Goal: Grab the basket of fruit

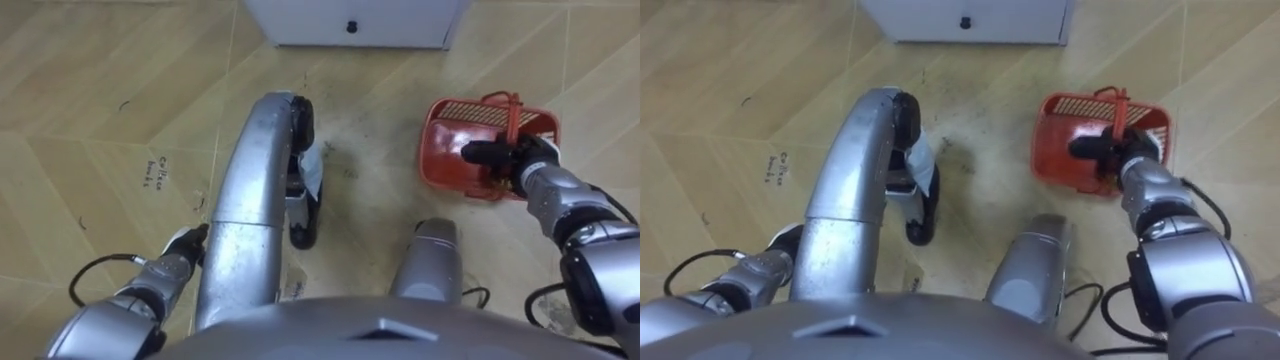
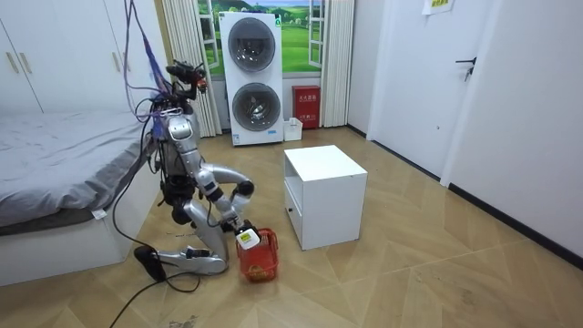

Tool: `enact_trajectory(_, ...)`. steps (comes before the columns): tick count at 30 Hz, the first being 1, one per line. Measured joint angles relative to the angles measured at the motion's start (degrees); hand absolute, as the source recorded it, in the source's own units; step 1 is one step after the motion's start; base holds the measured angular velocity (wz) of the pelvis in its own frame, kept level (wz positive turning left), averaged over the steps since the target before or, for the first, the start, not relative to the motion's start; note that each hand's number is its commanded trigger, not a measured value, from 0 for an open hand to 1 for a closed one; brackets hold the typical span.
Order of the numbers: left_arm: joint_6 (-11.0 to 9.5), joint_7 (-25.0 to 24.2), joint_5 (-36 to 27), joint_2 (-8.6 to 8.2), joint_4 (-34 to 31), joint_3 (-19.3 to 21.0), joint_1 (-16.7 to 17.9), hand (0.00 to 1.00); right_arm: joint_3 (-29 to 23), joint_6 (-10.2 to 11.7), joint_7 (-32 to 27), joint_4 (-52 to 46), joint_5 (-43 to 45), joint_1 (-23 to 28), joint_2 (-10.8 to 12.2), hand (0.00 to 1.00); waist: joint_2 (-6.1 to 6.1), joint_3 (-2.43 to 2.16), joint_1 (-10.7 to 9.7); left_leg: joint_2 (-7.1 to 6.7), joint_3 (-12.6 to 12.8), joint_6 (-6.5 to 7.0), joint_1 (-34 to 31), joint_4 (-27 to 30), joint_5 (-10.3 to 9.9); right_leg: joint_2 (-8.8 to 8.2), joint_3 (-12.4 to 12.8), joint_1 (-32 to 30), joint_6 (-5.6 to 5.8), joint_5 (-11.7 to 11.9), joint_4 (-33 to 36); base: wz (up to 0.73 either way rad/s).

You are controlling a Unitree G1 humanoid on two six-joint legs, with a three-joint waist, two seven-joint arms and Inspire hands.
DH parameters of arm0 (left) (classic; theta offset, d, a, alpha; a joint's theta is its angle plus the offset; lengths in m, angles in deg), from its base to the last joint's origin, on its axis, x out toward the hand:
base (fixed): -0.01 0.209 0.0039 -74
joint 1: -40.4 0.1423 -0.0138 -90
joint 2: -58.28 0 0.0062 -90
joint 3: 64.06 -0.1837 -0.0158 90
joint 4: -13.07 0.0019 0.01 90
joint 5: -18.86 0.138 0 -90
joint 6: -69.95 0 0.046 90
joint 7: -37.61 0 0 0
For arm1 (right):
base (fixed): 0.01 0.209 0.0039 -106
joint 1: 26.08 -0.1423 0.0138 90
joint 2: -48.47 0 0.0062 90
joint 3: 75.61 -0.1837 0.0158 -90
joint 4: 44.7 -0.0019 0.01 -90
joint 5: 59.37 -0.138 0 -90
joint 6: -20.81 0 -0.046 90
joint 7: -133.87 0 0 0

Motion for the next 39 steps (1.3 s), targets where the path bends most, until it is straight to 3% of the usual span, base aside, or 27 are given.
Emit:
enact_trajectory(2, -0.04, -0.03, -0.01, -0.05, 0.02, -0.01, -0.65, 0.00, -0.01, -0.03, 0.34, -0.96, 0.03, -0.01, -0.13, 1.00, 0.01, -0.01, -0.15, -1.27, -0.85, -0.03, 0.67, 0.40, -0.17, -0.17, -1.71, 2.44, 0.00, 0.03, -0.83, 0.15)
enact_trajectory(6, -0.02, -0.36, 0.20, -0.02, -0.84, 1.23, -0.95, 0.00, -0.02, -1.08, 0.94, -4.52, 1.03, -0.31, -0.35, 1.00, -0.08, -0.19, 0.08, -2.07, -1.03, 1.27, 1.90, 0.85, -1.03, -0.02, -2.92, 5.63, 0.00, 0.03, -2.99, 0.12)
enact_trajectory(9, 0.29, -1.01, 0.13, 0.04, -1.40, 1.31, -1.51, 0.00, 0.01, -1.08, 1.11, -7.48, 1.03, -0.71, -0.20, 1.00, 0.71, -0.61, 0.25, -2.30, -1.19, 2.55, 2.85, 0.67, -1.70, 0.96, -3.39, 7.29, 0.04, 0.01, -5.98, 0.03)
enact_trajectory(12, 0.59, -1.06, 0.18, 0.07, -1.42, 2.21, -3.22, 0.00, 0.85, -1.25, 2.02, -8.95, 1.32, -2.16, 0.06, 1.00, 1.10, -0.74, 0.43, -2.41, -1.25, 3.20, 4.64, -1.83, -2.01, 2.84, -3.21, 8.04, 0.06, 0.00, -10.77, -0.05)
enact_trajectory(16, 0.94, -1.13, 0.14, 0.32, -1.77, 5.25, -4.15, 0.00, 1.03, -2.37, 2.89, -9.23, 1.20, -4.10, 0.31, 1.00, 1.31, -0.88, 2.07, -1.20, -1.50, 3.80, 9.14, -8.72, -1.96, 4.31, -3.68, 8.63, 0.06, 0.00, -22.19, -0.27)
enact_trajectory(19, 2.03, -1.21, 0.22, 0.56, -2.36, 8.04, -3.14, 0.00, 1.02, -2.78, 3.23, -11.59, 1.63, -4.16, 0.29, 1.00, 1.27, -0.96, 1.93, -1.12, -1.47, 4.39, 13.32, -15.10, -1.44, 4.60, -3.94, 10.64, 0.40, 0.17, -32.75, -0.26)
enact_trajectory(22, 3.17, -2.10, 1.29, 1.10, -4.29, 10.45, -0.76, 0.00, 1.13, -3.43, 3.86, -14.32, 2.02, -3.80, 0.39, 1.00, 0.97, -1.45, 1.72, -0.84, -1.73, 4.72, 17.80, -20.68, -1.24, 4.16, -5.49, 14.62, 0.39, 0.24, -44.77, -0.32)
enact_trajectory(24, 3.88, -2.24, 1.49, 1.35, -5.48, 12.09, 1.11, 0.00, 1.12, -4.45, 4.39, -16.13, 3.69, -3.17, 0.82, 1.00, 0.63, -1.77, 1.61, -0.79, -1.80, 4.86, 21.75, -24.02, -1.17, 3.81, -6.07, 17.89, 0.89, 1.73, -52.31, -0.49)
enact_trajectory(25, 4.38, -2.21, 1.39, 1.51, -6.12, 13.77, 2.31, 0.00, 1.15, -4.80, 4.49, -17.62, 3.92, -2.36, 0.94, 1.00, 0.61, -1.81, 1.57, -0.20, -1.63, 5.43, 24.73, -26.00, -0.89, 4.02, -6.24, 20.08, 0.72, 4.61, -56.78, -0.46)
enact_trajectory(26, 5.05, -2.12, 1.09, 1.83, -6.56, 15.40, 3.30, 0.00, 1.56, -5.25, 4.74, -18.18, 4.05, -1.02, 1.10, 1.00, 0.64, -1.86, 1.44, 0.49, -1.45, 7.39, 27.92, -27.04, 0.29, 4.43, -6.99, 23.17, 0.64, 8.71, -61.01, -0.46)
enact_trajectory(27, 5.43, -2.07, 1.05, 2.09, -6.96, 16.04, 3.88, 0.00, 1.99, -5.65, 4.90, -18.19, 4.04, -0.22, 1.25, 1.00, 0.69, -1.89, 1.54, 1.26, -1.27, 8.26, 29.44, -26.98, 1.41, 5.03, -6.98, 24.63, 0.33, 11.48, -62.82, -0.45)
enact_trajectory(28, 5.77, -1.99, 0.94, 3.12, -8.29, 16.27, 5.69, 0.00, 2.67, -6.18, 5.21, -18.26, 4.21, 1.35, 2.03, 1.00, 0.66, -1.89, 1.66, 3.13, -0.48, 9.82, 32.13, -25.98, 4.44, 5.95, -7.05, 26.88, -0.18, 18.73, -65.05, -0.23)
enact_trajectory(29, 6.11, -1.92, 0.81, 4.33, -9.95, 15.98, 7.11, 0.00, 2.60, -6.63, 6.00, -19.15, 5.64, 3.88, 2.39, 1.00, 0.27, -2.47, 0.97, 1.52, 1.08, 9.69, 32.68, -28.17, 5.19, 5.35, -8.01, 28.18, 0.48, 26.66, -65.63, 0.15)
enact_trajectory(30, 6.50, -1.78, 0.69, 4.88, -10.87, 15.58, 6.77, 0.00, 2.49, -6.63, 6.36, -19.90, 5.80, 5.14, 1.81, 1.00, -0.59, -3.30, -0.19, 0.12, 2.30, 9.59, 33.36, -33.26, 3.16, 4.61, -9.07, 27.79, 1.06, 29.80, -65.09, 0.98)
enact_trajectory(31, 6.79, -0.57, 0.16, 5.18, -12.12, 15.45, 4.83, 0.00, 2.29, -6.55, 6.57, -20.97, 6.74, 5.36, 0.62, 1.00, -2.21, -4.72, -2.07, -0.29, 4.03, 10.44, 35.91, -38.94, 0.00, 3.93, -9.21, 23.90, 1.71, 32.39, -61.22, 1.05)
enact_trajectory(32, 7.12, 1.08, 0.08, 4.02, -12.15, 15.13, 1.83, 0.00, 1.12, -6.42, 6.28, -21.23, 8.26, 5.00, -0.08, 1.00, -1.70, -4.37, -1.17, -0.01, 4.89, 9.58, 37.10, -42.63, -0.40, 4.79, -8.28, 17.71, 1.49, 29.19, -54.50, 0.63)
enact_trajectory(33, 7.04, 1.75, 0.08, 3.32, -12.20, 15.04, 1.28, 0.00, 0.89, -6.42, 6.17, -21.24, 9.16, 5.06, 0.00, 1.00, -1.32, -4.12, -0.26, 0.19, 4.88, 9.20, 38.70, -44.71, 0.09, 5.24, -8.12, 15.13, 1.18, 26.83, -52.50, -0.46)
enact_trajectory(34, 6.67, 2.08, 0.13, 2.21, -12.46, 15.02, 1.51, 0.00, 1.14, -6.40, 6.57, -22.24, 10.78, 6.64, 0.18, 1.00, -0.21, -3.77, 2.23, 1.04, 4.45, 8.08, 44.08, -49.92, 1.29, 6.51, -8.35, 11.42, 0.71, 22.52, -52.16, -1.08)
enact_trajectory(35, 6.35, 2.69, 0.13, 1.70, -12.50, 15.00, 2.67, 0.00, 1.81, -5.77, 6.82, -24.00, 11.44, 8.96, 0.34, 1.00, 0.52, -3.54, 3.83, 1.02, 2.17, 6.91, 50.05, -55.94, 3.26, 7.39, -9.63, 9.21, 0.51, 19.72, -55.58, -1.10)
enact_trajectory(36, 6.17, 3.15, 0.13, 1.63, -12.37, 14.99, 3.51, 0.00, 2.40, -5.26, 6.89, -24.96, 11.52, 10.06, 0.36, 1.00, 0.94, -3.47, 4.03, 1.02, 0.78, 6.19, 53.14, -59.21, 4.36, 7.79, -10.84, 8.92, 0.51, 18.91, -58.78, -0.68)
enact_trajectory(37, 5.39, 3.79, 0.14, 1.74, -11.67, 15.05, 4.77, 0.00, 3.16, -3.96, 6.85, -26.56, 11.51, 11.87, 0.48, 1.00, 1.98, -3.07, 3.75, 1.19, -2.17, 4.98, 58.74, -65.87, 7.02, 8.51, -14.17, 9.24, 0.17, 18.11, -67.97, -0.14)
enact_trajectory(38, 4.58, 4.52, 0.04, 1.92, -11.15, 14.85, 5.75, 0.00, 3.28, -2.87, 6.67, -27.75, 11.52, 13.26, 0.57, 1.00, 2.32, -2.93, 2.65, 1.94, -4.10, 3.76, 63.21, -71.68, 9.39, 10.07, -16.54, 9.61, -0.19, 18.37, -79.01, 0.06)
enact_trajectory(39, 4.15, 5.00, 0.04, 2.07, -11.07, 14.66, 6.19, 0.00, 3.28, -2.66, 6.54, -28.16, 11.55, 13.69, 0.62, 1.00, 2.10, -2.95, 2.29, 2.23, -4.90, 3.28, 64.76, -73.95, 10.47, 11.07, -17.63, 9.92, -0.79, 19.12, -85.34, 0.21)
